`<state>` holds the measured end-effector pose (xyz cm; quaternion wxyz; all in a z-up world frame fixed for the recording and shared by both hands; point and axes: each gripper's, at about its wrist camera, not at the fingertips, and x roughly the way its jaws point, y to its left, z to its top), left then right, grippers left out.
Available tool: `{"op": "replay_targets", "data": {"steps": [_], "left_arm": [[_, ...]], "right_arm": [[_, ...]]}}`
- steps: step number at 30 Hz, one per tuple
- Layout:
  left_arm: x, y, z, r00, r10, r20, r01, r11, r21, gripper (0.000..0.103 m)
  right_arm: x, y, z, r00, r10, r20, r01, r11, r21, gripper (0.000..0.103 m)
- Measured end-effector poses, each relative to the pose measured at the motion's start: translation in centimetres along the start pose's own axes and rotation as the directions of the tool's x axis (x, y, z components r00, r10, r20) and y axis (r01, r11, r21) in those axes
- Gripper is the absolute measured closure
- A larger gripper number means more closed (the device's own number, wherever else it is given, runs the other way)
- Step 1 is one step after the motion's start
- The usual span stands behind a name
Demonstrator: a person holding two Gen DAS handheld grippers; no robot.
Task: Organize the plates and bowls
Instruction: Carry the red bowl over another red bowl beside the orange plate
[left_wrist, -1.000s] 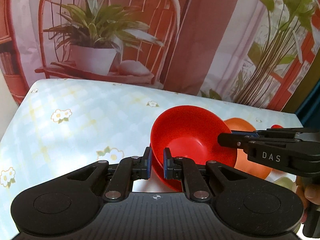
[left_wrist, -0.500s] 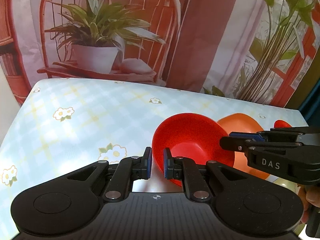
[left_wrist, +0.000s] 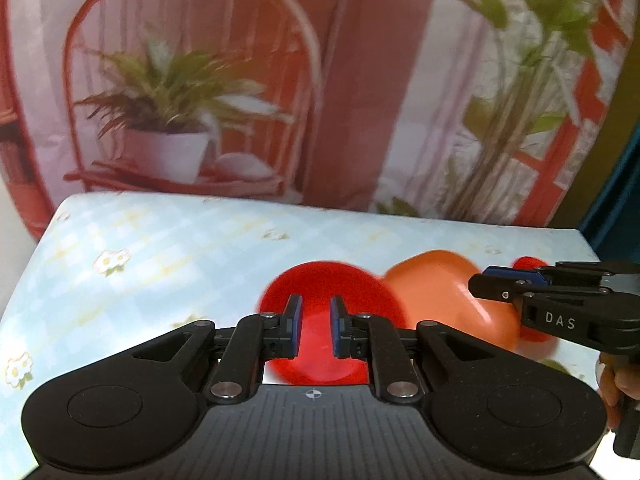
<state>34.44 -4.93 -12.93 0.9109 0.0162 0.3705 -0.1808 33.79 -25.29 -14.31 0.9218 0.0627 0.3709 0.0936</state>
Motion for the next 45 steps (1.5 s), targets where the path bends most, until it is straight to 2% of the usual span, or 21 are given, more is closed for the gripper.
{"op": "replay_targets", "data": {"steps": [9,13,20,24,29,45], "left_arm": [[-0.1,-5.9,1.1,0.997,-0.066,0.042,0.064,0.997,0.044,0.087],[0.8,-8.7,1.2,0.995,-0.095,0.036,0.093,0.994,0.063,0.087],[3.3,-12.7,0.8,0.991,-0.134,-0.001,0.133,0.989,0.065,0.087],[4.6,-14.5,0.4,0.988,-0.153,-0.017,0.154,0.985,0.077,0.079],[6.4,-16.0,0.1,0.982,-0.184,-0.046,0.187,0.98,0.064,0.079],[10.9,-18.0,-1.3,0.973,-0.19,-0.133,0.199,0.979,0.053,0.079]], "right_arm": [[-4.1,-5.9,-1.8,0.995,-0.051,0.091,0.052,0.999,-0.003,0.085],[-5.6,-8.9,-3.1,0.988,-0.089,0.126,0.087,0.996,0.023,0.085],[-6.3,-13.0,-5.5,0.981,-0.14,0.135,0.129,0.988,0.088,0.084],[-6.4,-14.7,-6.8,0.976,-0.167,0.143,0.15,0.981,0.126,0.084],[-6.2,-16.3,-8.1,0.976,-0.166,0.14,0.139,0.973,0.182,0.084],[-4.8,-17.5,-9.3,0.985,-0.11,0.13,0.07,0.957,0.281,0.085]]}}
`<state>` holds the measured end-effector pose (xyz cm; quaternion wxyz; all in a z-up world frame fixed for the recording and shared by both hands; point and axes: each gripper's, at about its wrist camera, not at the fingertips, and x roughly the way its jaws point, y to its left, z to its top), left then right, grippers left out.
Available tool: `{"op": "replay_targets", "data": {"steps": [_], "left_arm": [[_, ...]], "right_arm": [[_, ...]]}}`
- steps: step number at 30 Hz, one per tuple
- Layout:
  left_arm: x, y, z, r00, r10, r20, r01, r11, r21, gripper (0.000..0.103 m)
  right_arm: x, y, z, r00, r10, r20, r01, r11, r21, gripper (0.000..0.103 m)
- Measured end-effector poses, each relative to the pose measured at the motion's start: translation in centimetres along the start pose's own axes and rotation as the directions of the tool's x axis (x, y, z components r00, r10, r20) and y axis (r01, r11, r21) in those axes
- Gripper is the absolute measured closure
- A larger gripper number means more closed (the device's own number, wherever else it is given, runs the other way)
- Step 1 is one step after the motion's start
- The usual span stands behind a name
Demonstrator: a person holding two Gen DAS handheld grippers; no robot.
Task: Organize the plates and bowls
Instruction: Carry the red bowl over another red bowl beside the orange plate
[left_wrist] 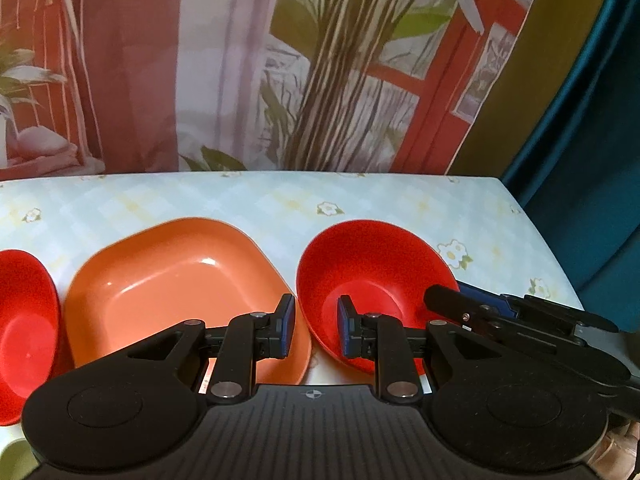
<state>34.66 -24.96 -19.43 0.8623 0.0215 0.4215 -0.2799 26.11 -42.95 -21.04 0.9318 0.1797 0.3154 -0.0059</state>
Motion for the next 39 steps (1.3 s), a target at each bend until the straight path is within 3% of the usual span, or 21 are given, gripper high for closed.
{"op": "replay_targets", "data": {"steps": [14,18,39], "left_arm": [[0.5,-0.1,-0.3,1.0,-0.003,0.008,0.003,1.0,0.006,0.081],[-0.4,-0.4,-0.3,0.999,0.021,0.029,-0.022,0.999,0.039,0.088],[-8.4,2.9,-0.2,0.996,0.03,0.085,-0.028,0.999,-0.019,0.088]], "right_arm": [[0.4,0.4,-0.1,1.0,0.0,-0.013,0.0,1.0,0.011,0.09],[0.0,0.7,0.1,1.0,-0.003,-0.006,0.003,1.0,0.001,0.09],[-3.5,7.8,2.6,1.0,0.01,0.015,-0.009,0.996,-0.092,0.091]]}}
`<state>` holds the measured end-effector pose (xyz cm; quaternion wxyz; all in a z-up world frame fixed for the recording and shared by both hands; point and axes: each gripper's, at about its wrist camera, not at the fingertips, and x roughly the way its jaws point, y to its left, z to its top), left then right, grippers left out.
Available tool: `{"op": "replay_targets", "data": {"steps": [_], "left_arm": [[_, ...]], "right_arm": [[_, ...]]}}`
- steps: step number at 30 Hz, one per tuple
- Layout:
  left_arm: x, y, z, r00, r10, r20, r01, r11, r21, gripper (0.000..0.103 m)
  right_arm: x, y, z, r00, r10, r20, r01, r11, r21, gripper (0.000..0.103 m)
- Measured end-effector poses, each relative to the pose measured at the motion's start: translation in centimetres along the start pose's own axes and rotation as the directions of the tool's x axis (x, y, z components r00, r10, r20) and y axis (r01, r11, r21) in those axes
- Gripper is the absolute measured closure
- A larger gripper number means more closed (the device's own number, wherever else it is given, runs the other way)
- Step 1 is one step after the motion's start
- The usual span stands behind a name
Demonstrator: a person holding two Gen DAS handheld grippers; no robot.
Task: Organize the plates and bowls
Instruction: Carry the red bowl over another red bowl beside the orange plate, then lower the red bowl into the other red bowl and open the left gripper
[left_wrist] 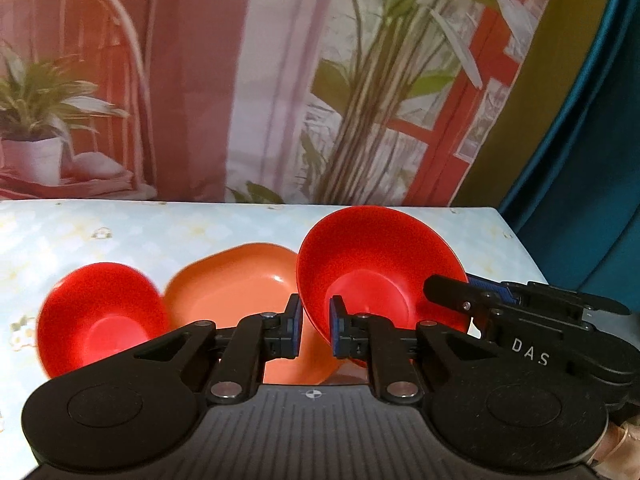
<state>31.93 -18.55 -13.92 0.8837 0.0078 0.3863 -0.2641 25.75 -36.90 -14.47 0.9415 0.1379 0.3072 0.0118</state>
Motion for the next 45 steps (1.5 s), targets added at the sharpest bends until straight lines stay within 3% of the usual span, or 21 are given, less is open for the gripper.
{"op": "replay_targets", "data": {"steps": [19,34,45], "left_arm": [[-5.6,8.8,-0.1,0.999,0.019,0.032,-0.016,0.995,-0.099,0.087],[-5.8,15.0,-1.6,0.997,0.069,0.026,-0.063,0.983,-0.171,0.087],[-5.0,16.3,-2.4,0.995,0.1,0.018,-0.096,0.98,-0.176,0.087]], "right_arm": [[2.0,10.4,1.4,0.997,0.038,-0.065,-0.044,0.995,-0.092,0.091],[6.7,17.0,1.1,0.991,0.056,-0.125,-0.078,0.981,-0.18,0.091],[9.1,18.7,0.0,0.983,0.052,-0.176,-0.087,0.977,-0.197,0.091]]}}
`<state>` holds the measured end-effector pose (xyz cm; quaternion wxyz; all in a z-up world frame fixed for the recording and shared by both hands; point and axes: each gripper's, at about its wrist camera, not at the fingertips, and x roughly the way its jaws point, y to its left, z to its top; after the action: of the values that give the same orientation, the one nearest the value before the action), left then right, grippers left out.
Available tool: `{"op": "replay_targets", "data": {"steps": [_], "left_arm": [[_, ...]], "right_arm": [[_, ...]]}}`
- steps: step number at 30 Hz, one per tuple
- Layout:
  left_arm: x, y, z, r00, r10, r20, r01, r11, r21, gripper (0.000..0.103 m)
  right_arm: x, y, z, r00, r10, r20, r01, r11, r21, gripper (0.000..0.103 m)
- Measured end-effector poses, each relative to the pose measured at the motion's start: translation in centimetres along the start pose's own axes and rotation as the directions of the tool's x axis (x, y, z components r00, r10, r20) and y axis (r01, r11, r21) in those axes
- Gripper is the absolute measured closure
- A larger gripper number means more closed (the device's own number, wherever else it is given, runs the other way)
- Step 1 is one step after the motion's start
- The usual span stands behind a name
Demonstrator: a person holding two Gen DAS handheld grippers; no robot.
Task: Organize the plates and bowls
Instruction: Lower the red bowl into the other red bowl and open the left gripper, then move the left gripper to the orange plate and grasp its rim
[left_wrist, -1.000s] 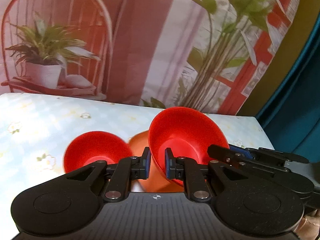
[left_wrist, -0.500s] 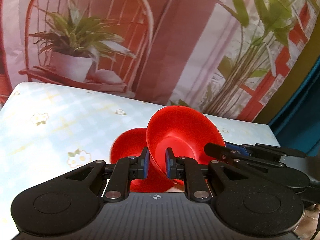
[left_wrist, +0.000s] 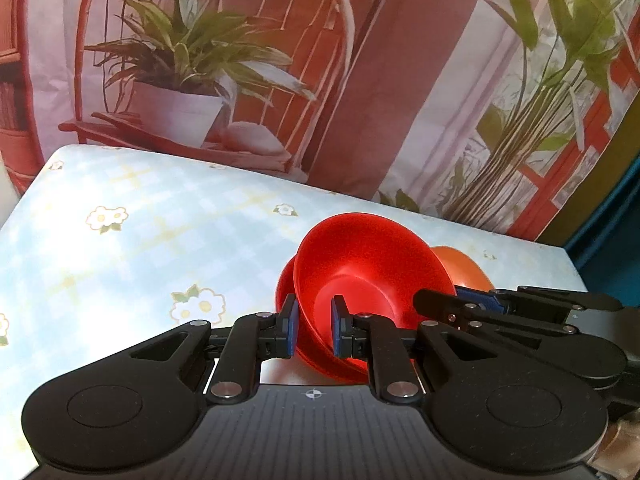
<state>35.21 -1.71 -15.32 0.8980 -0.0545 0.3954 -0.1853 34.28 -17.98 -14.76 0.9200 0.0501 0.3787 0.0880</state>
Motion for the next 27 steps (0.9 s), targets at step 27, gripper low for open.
{"op": "replay_targets", "data": {"steps": [27], "left_arm": [[-2.6,0.3,-0.2,0.996,0.076,0.05,-0.076,0.997,-0.01,0.077]], "right_arm": [[-2.3,-1.1,-1.0,0.998,-0.054,0.018,0.054,0.999,0.003,0.086]]}}
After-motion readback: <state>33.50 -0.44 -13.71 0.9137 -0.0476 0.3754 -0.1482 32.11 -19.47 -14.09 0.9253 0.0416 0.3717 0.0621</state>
